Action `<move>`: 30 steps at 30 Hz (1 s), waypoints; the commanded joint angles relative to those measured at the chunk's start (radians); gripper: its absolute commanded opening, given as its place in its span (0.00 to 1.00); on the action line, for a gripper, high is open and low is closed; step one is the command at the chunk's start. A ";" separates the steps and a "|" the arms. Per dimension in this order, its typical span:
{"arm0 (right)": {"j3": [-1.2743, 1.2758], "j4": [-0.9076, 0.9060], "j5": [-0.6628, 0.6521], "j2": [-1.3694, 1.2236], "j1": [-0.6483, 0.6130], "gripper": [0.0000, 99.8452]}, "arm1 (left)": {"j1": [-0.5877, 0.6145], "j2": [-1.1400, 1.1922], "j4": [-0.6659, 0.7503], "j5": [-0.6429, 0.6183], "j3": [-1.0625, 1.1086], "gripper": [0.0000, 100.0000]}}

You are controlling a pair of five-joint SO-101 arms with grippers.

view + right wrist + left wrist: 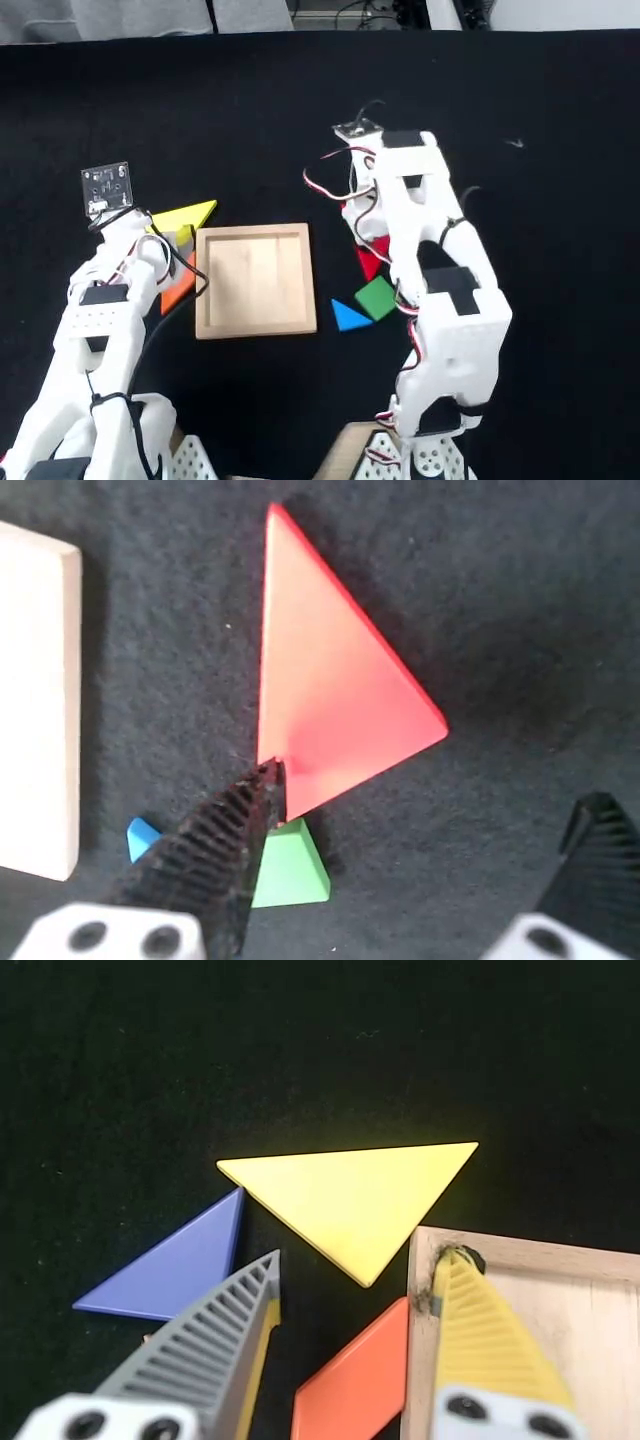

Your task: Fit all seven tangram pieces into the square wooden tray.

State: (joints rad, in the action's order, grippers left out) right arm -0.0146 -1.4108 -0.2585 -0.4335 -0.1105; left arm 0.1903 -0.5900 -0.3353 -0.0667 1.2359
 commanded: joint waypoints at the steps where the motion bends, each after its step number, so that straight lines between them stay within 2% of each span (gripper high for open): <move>1: -0.061 0.012 -0.049 0.005 -0.011 0.42 | -0.015 -0.006 0.018 -0.011 -0.016 0.25; 14: -0.076 0.051 -0.057 -0.001 -0.040 0.42 | -0.019 -0.005 0.020 -0.011 -0.019 0.25; 18: -0.056 0.110 -0.057 -0.042 -0.052 0.42 | -0.048 -0.005 0.020 -0.005 -0.013 0.25; 30: -0.073 0.112 -0.057 -0.111 -0.038 0.42 | -0.045 -0.005 0.020 -0.005 -0.013 0.25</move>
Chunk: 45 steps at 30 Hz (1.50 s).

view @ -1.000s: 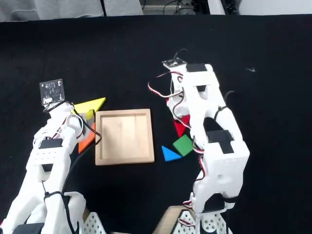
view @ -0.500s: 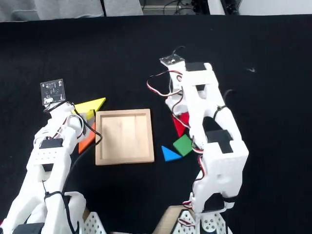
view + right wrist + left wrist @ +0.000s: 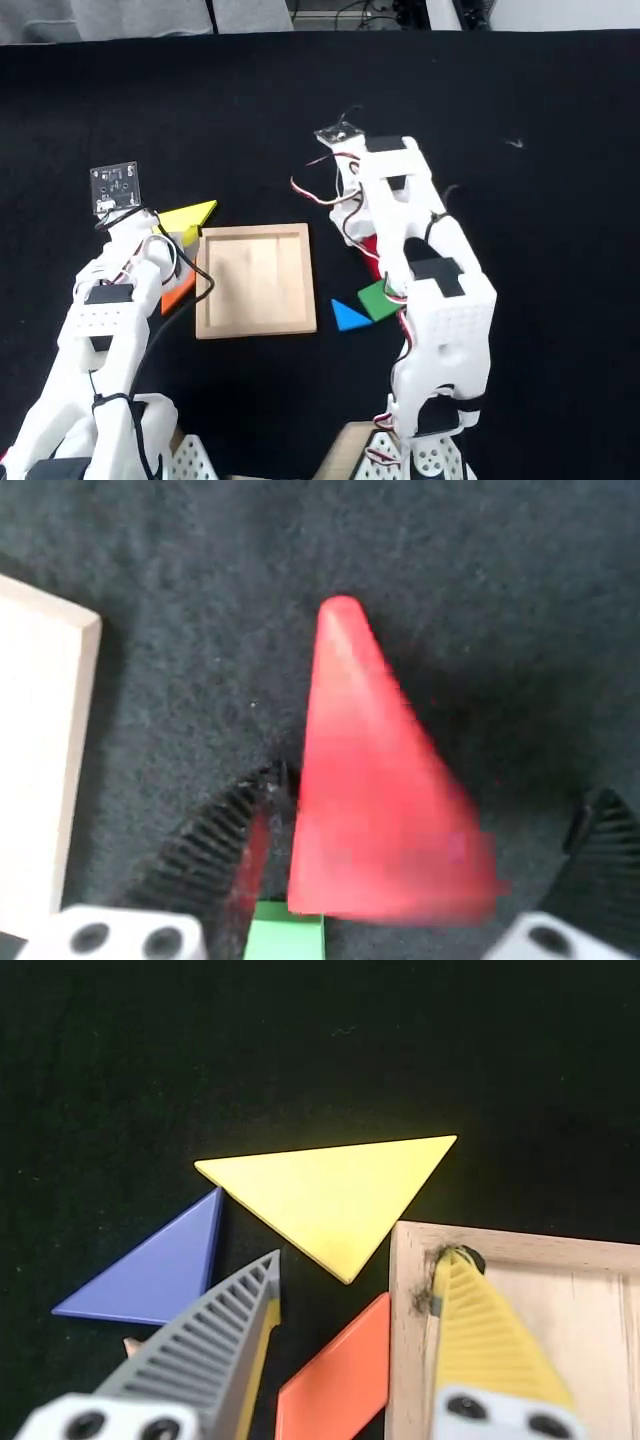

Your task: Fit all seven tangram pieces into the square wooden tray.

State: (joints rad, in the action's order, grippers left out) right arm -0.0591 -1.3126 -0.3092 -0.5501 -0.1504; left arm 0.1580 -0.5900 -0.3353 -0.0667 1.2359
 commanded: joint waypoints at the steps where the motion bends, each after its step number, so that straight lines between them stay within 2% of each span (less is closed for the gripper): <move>1: -0.028 0.014 -0.006 0.005 0.002 0.40 | -0.013 -0.005 0.020 -0.005 -0.013 0.25; 6: -0.035 0.018 -0.006 0.010 0.002 0.20 | -0.015 -0.005 0.020 -0.003 -0.013 0.25; 9: -0.035 0.018 -0.006 0.010 0.002 0.16 | -0.015 -0.005 0.020 -0.003 -0.013 0.25; 14: -0.036 -0.006 -0.006 0.035 0.009 0.17 | -0.016 -0.005 0.020 -0.003 -0.013 0.25; 20: -0.025 -0.044 -0.002 0.134 0.035 0.37 | -0.018 -0.005 0.020 -0.003 -0.013 0.25; 22: -0.016 -0.044 -0.005 0.136 0.038 0.41 | -0.016 -0.005 0.020 -0.003 -0.013 0.25; 30: -0.013 -0.043 -0.052 0.136 0.040 0.36 | -0.015 -0.005 0.020 -0.003 -0.013 0.25; 39: -0.082 -0.081 -0.063 0.134 0.084 0.36 | -0.015 -0.005 0.020 -0.003 -0.013 0.25; 45: -0.019 -0.006 -0.064 0.101 0.061 0.36 | -0.015 -0.005 0.020 -0.003 -0.013 0.25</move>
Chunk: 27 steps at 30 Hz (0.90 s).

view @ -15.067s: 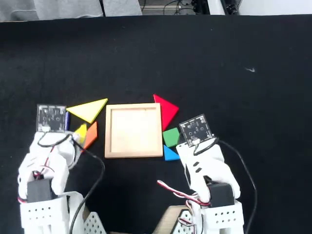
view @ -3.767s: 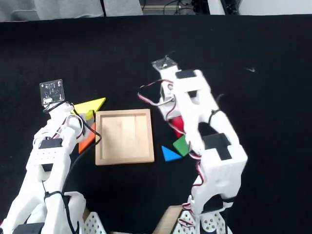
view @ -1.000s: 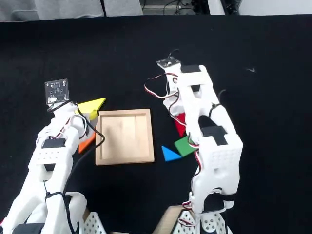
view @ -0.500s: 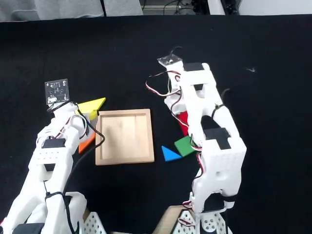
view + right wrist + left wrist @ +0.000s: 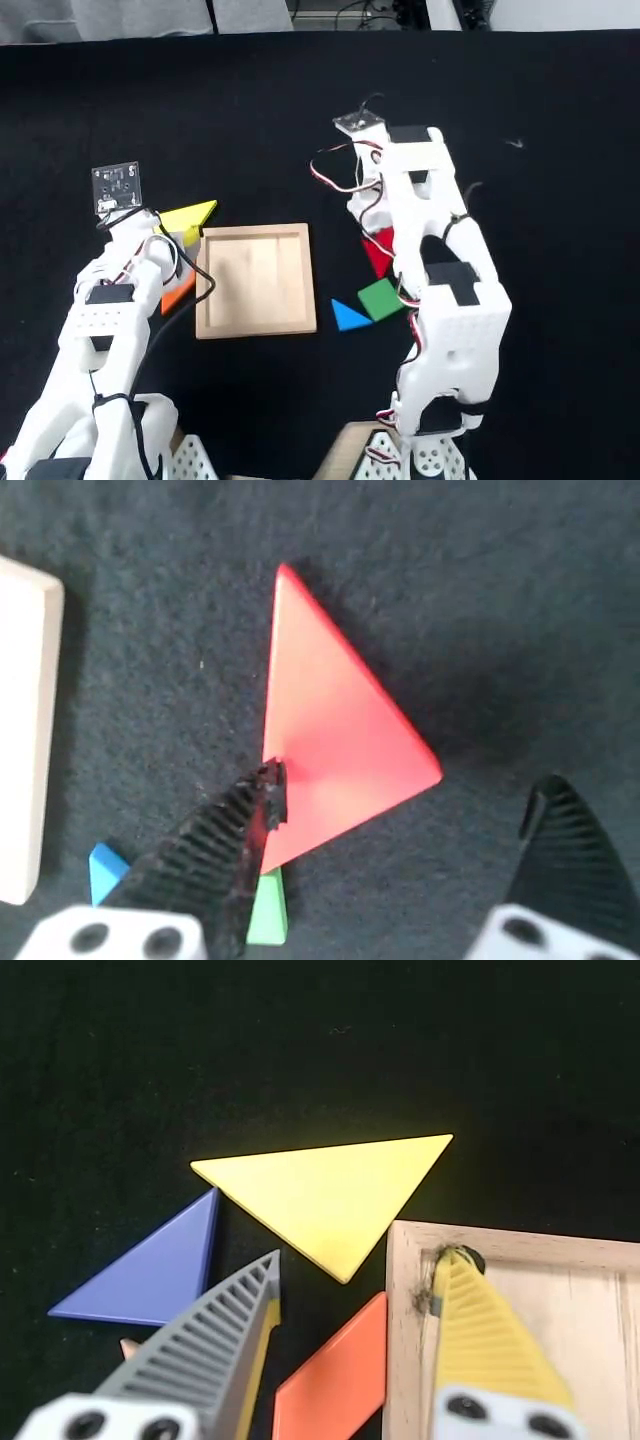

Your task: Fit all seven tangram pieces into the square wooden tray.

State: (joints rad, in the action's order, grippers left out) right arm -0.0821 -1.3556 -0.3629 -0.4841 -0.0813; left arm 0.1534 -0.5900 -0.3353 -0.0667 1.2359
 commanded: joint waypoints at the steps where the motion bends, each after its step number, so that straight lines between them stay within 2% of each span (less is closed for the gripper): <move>1: 0.001 0.038 -0.011 0.021 -0.014 0.36 | -0.010 -0.005 0.020 -0.003 -0.013 0.25; 16: -0.111 0.005 -0.009 -0.114 -0.015 0.36 | -0.010 -0.005 0.020 -0.003 -0.013 0.25; 27: -0.079 -0.009 -0.011 -0.125 -0.021 0.36 | -0.012 -0.005 0.020 -0.003 -0.013 0.25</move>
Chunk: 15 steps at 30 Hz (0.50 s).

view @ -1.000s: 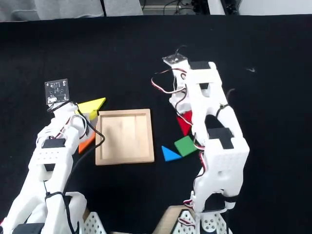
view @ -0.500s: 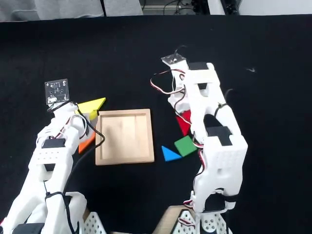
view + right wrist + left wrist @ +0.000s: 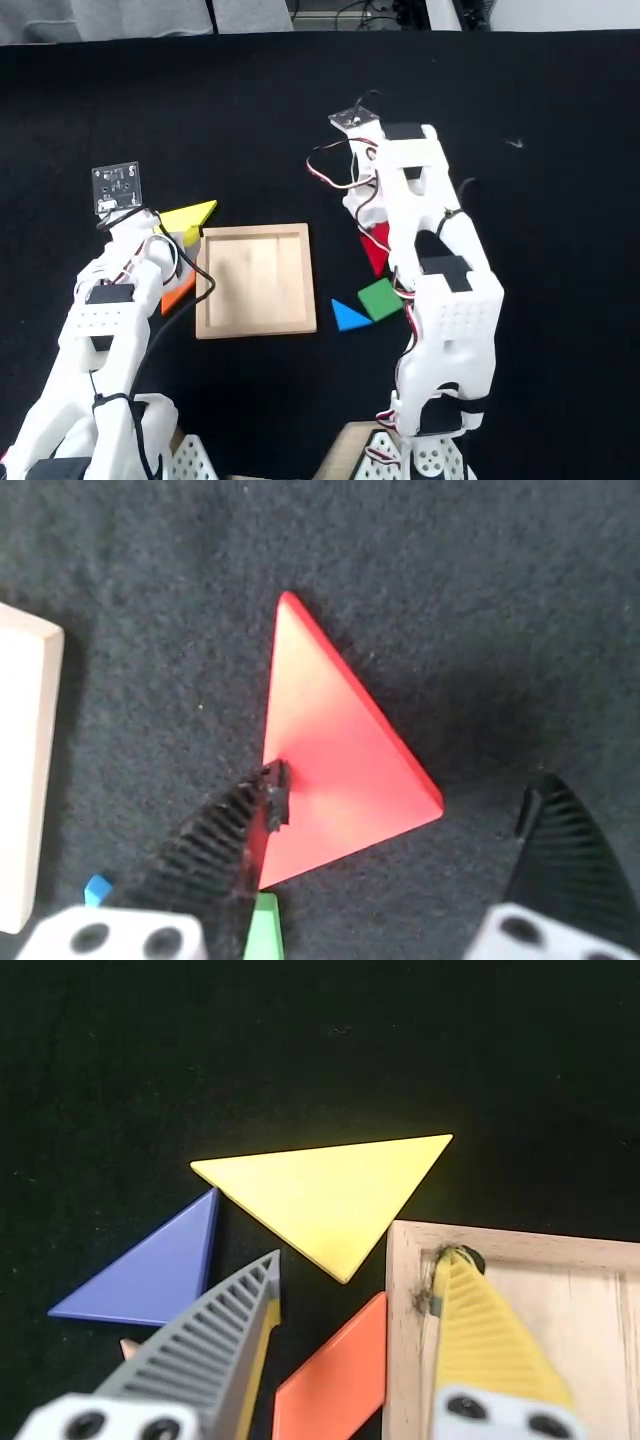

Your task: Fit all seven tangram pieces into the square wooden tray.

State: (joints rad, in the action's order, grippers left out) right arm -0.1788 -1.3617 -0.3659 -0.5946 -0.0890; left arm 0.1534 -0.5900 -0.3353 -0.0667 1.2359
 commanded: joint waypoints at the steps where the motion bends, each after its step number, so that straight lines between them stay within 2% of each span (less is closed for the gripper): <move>1: 0.016 -0.005 -0.008 -0.024 -0.014 0.36 | -0.012 -0.005 0.020 -0.003 -0.013 0.25; 15: 0.008 -0.038 -0.034 -0.056 -0.054 0.36 | -0.012 -0.005 0.020 -0.003 -0.013 0.25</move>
State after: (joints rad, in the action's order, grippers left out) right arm -0.1818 -1.3802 -0.3890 -0.6114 -0.1089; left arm 0.1534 -0.5900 -0.3353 -0.0667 1.2359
